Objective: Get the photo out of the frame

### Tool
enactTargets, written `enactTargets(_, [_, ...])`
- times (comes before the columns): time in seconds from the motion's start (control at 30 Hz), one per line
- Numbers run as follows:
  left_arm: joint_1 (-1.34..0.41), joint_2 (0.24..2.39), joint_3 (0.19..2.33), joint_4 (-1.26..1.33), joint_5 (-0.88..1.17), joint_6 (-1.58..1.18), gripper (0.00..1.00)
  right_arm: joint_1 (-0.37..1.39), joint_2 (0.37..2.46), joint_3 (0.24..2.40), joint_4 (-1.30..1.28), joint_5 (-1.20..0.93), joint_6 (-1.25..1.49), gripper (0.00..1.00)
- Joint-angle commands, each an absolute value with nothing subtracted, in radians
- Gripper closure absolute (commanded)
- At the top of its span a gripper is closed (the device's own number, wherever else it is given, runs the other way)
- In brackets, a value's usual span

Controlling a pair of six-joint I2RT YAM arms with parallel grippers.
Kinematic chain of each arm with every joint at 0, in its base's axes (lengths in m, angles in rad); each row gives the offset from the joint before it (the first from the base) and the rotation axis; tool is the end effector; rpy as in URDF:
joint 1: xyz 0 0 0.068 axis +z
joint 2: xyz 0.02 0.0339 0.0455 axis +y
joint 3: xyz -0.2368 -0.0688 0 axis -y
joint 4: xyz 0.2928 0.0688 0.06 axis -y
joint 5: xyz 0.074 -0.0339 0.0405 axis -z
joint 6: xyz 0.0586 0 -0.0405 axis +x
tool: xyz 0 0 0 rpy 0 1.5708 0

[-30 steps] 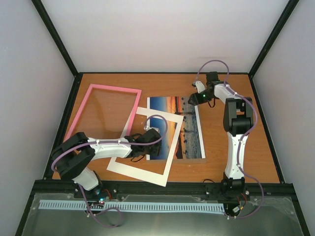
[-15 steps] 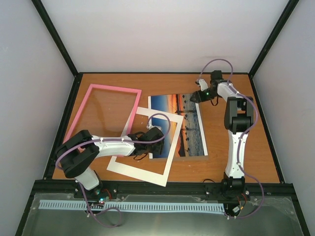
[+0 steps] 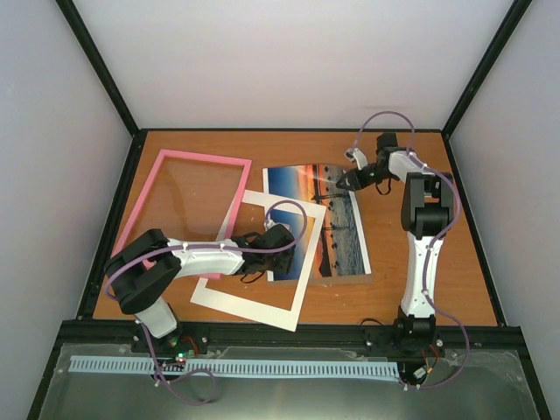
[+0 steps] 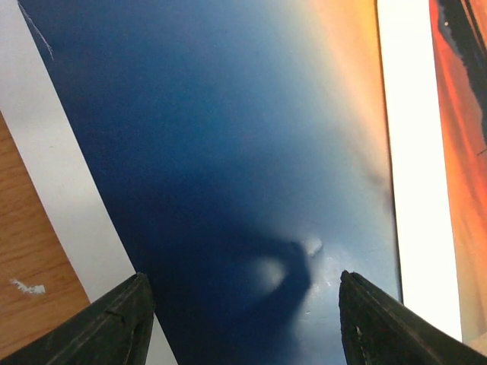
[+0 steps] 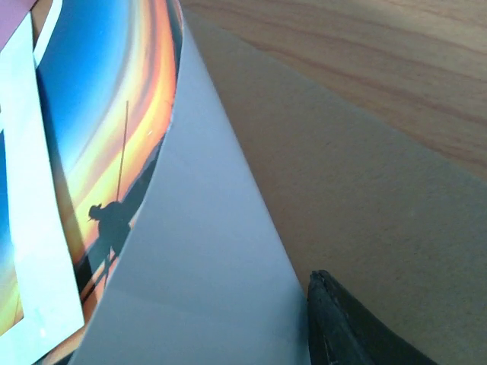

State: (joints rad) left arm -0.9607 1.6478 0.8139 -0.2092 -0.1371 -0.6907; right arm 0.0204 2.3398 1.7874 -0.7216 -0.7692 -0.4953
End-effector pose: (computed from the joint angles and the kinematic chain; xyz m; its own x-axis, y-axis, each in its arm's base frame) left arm 0.2047 -0.2789 0.0590 -0.8737 0.1483 -0.4634 0.2801 0.9321 -0.2298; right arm 0.4984 0.0509 0.0701 -0.7376 -0.3566 -0.5735 -0.6463 0.6191 0.4462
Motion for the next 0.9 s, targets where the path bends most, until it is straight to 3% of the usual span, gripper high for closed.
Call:
enactTargets(0.0, [-0.956,1.711,0.796,-0.269,-0.073,-0.686,0.33,0.031,2.302,1.733,-0.819,-0.864,-0.574,0.59])
enactTargets(0.4, [-0.956,1.699,0.786,-0.263,-0.074,-0.69,0.33,-0.005,2.275,1.695,-0.711,-0.756,-0.443,0.49])
enactTargets(0.63, [-0.957,1.704,0.789,-0.264,-0.074,-0.692,0.33,-0.015,2.342,1.792,-0.737,-0.811,-0.367,0.51])
enactTargets(0.87, [-0.956,1.703,0.789,-0.263,-0.072,-0.689,0.33,-0.015,2.419,1.901,-0.792,-0.737,-0.371,0.51])
